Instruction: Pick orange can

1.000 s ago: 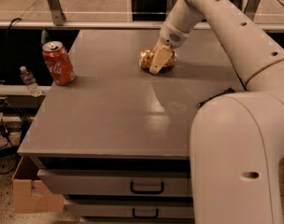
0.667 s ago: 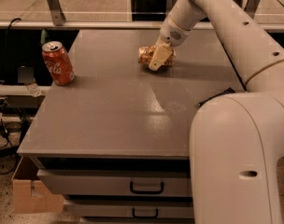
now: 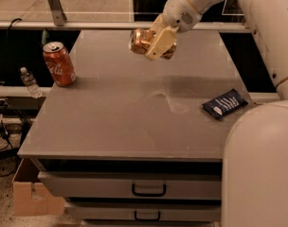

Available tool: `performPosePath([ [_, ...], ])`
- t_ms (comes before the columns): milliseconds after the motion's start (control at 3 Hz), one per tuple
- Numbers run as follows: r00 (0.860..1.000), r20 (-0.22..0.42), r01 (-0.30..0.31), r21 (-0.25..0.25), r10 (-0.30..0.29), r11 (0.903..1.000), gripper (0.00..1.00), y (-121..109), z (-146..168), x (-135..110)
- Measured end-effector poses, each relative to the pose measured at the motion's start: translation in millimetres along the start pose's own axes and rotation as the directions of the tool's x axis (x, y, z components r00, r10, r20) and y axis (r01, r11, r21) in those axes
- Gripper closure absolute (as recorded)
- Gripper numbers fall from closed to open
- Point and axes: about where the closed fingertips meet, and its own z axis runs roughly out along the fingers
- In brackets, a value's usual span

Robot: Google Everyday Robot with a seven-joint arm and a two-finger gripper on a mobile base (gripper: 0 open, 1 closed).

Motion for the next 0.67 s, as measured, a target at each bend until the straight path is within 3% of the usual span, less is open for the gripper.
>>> performPosePath([
  [333,0.984,0.146,0.109,-0.066,-0.098,0.9919,1.0,51,-23,-53],
  [667,0.977,0.182,0.123,-0.069,-0.108,0.99,1.0,54,-21,-66],
])
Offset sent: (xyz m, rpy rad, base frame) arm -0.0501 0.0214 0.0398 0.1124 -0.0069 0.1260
